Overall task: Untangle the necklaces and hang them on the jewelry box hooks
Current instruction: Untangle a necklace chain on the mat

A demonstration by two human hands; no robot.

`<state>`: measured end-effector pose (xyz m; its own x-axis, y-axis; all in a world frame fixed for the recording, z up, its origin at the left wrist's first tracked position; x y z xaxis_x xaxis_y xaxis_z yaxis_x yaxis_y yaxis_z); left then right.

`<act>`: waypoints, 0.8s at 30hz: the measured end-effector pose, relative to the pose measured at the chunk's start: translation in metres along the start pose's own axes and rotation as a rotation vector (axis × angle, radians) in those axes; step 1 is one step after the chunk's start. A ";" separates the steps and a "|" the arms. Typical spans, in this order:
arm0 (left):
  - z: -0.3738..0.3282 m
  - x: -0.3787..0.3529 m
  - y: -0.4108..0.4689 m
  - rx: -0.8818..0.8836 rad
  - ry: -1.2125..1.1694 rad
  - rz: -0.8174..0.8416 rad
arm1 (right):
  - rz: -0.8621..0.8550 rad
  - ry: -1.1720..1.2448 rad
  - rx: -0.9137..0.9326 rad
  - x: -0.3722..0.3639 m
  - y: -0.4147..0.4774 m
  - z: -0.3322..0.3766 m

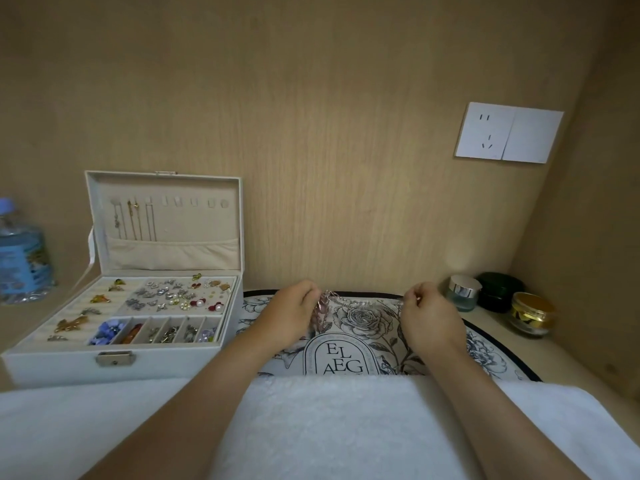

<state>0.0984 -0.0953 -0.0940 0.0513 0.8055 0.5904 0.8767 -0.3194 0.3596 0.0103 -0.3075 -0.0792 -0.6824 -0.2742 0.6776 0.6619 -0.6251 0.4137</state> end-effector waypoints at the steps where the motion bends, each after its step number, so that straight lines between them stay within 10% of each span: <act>1: -0.004 0.001 0.000 0.042 -0.070 0.012 | 0.026 -0.182 0.059 -0.001 -0.002 0.001; 4: -0.021 0.005 -0.004 0.113 -0.223 0.072 | 0.028 -0.330 0.310 -0.005 -0.010 0.012; 9: -0.036 0.003 -0.006 0.096 -0.309 0.224 | 0.542 0.730 0.135 -0.018 -0.032 0.040; 24: -0.031 0.014 -0.006 0.044 -0.230 0.383 | 0.545 0.883 -0.012 -0.016 -0.027 0.034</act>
<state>0.0794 -0.0977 -0.0652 0.4768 0.7253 0.4967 0.7933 -0.5984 0.1123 0.0140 -0.2614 -0.0811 -0.2788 -0.9569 0.0817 0.9491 -0.2616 0.1754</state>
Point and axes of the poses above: each hand's wrist, its own y-axis towards the middle knuckle, its own x-axis out of the back of the hand, z = x × y, the point moved 4 cm from there along y, towards the middle knuckle, and after that the axes turned 7 degrees about -z, right-handed, at the moved point
